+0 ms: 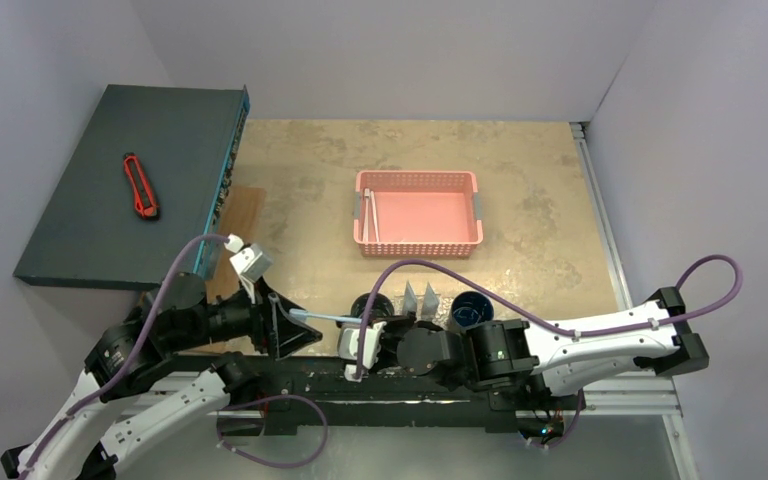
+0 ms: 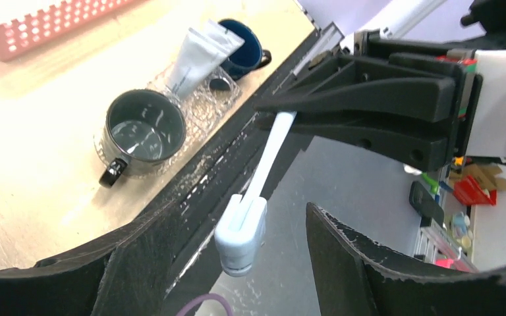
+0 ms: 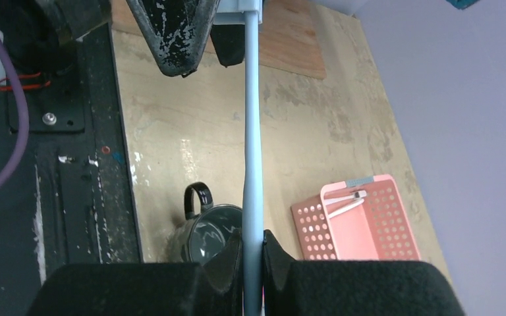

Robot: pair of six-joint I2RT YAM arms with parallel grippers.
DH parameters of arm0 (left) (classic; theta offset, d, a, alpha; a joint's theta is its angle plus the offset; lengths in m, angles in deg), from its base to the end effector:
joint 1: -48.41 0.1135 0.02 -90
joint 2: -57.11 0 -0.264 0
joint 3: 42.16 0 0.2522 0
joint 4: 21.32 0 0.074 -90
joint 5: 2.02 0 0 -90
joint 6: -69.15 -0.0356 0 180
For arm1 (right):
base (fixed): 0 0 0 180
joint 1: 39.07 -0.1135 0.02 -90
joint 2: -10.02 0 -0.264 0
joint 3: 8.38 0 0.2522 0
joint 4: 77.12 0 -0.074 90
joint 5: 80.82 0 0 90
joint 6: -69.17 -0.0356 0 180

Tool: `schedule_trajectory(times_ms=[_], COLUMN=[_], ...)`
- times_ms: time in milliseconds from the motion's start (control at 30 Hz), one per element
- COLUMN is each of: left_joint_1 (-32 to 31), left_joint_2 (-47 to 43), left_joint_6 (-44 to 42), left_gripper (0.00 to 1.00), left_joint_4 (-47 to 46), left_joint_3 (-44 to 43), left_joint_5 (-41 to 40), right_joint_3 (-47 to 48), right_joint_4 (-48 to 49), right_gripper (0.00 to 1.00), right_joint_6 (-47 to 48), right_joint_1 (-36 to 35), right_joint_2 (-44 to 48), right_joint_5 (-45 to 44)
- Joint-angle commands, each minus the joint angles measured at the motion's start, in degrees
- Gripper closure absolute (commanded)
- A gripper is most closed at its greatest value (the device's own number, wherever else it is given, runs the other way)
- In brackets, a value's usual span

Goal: Prepare toiletry sets of a toothbrush and toothpaste on the tray

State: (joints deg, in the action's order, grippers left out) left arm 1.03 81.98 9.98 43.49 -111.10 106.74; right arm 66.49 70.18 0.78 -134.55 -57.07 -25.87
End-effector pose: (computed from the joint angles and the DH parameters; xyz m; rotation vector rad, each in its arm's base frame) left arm 0.0338 -0.0537 0.3618 0.5399 2.0460 -1.1853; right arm -0.0045 0.2614 0.3474 -1.4157 1.3131 0.2480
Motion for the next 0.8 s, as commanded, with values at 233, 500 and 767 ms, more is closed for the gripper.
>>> schedule_trajectory(times_ms=[233, 500, 767], left_joint_1=[-0.09, -0.10, -0.10], left_joint_2=[-1.19, -1.06, -0.52], left_joint_6=[6.84, 9.55, 10.64], left_gripper=[0.33, 0.44, 0.55], left_joint_4=[-7.46, -7.66, -7.80], left_joint_3=[-2.36, -2.81, -2.83], left_joint_5=[-8.23, -9.45, -9.18], right_joint_3=[-2.97, -4.44, -4.94], right_joint_4=[10.99, 14.97, 16.40], right_gripper=[1.00, 1.00, 1.00], right_joint_6=[-11.45, -12.29, -12.12], right_joint_1=[-1.44, -1.81, -2.03], right_joint_2=[-1.48, -1.73, -1.99], right_joint_5=[-7.62, -9.31, -9.76])
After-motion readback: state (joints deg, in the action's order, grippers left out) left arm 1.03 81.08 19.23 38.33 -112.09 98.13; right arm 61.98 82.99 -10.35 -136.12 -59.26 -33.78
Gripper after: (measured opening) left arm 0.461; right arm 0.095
